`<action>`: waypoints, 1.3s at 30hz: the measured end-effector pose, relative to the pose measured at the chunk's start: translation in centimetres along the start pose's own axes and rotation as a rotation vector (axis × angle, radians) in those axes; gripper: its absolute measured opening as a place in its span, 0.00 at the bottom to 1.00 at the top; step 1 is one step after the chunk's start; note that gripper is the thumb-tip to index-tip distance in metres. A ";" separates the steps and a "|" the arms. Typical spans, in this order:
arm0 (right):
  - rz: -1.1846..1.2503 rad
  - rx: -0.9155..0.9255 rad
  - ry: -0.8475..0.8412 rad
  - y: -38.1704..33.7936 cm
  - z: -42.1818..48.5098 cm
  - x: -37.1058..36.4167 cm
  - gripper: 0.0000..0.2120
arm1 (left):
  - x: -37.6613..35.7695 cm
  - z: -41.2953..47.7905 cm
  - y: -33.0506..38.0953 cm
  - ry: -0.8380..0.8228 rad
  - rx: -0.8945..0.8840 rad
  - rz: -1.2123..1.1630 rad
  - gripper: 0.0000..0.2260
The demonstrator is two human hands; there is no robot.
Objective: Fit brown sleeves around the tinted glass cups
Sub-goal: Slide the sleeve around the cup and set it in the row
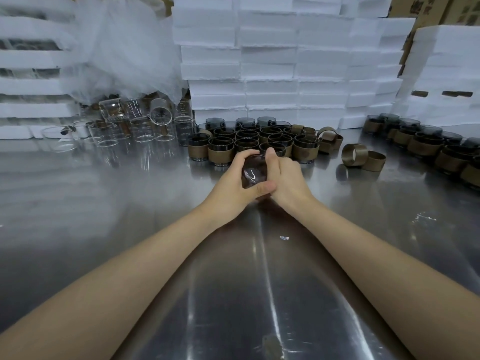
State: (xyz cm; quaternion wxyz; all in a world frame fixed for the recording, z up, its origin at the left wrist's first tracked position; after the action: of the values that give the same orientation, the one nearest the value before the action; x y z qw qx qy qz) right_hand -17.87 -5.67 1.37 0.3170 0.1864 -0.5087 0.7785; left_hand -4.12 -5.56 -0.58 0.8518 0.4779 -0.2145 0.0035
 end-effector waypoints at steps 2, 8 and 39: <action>-0.245 0.165 0.034 0.1 0.2 0.4 0.17 | 0.2 -0.1 0.0 -0.031 -0.033 0.130 0.32; 0.022 0.125 0.234 1.4 1.2 1.4 0.24 | -0.1 -0.4 0.1 -0.016 -0.068 0.286 0.30; -0.146 0.086 0.585 5.7 1.2 4.8 0.13 | 0.6 0.0 -0.3 0.025 -0.011 0.165 0.27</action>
State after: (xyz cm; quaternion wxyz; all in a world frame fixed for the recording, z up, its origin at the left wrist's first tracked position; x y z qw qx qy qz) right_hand -25.30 -6.91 1.00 0.4969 0.0035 -0.3477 0.7951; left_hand -3.57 -5.88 -0.62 0.8538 0.4539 -0.2426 0.0783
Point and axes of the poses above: each hand's wrist, its own z-axis towards the middle knuckle, its own x-axis out of the back of the hand, y = z × x, the point moved 1 cm from there along z, towards the middle knuckle, and after that the axes turned 2 degrees about -x, right-handed, at the moved point
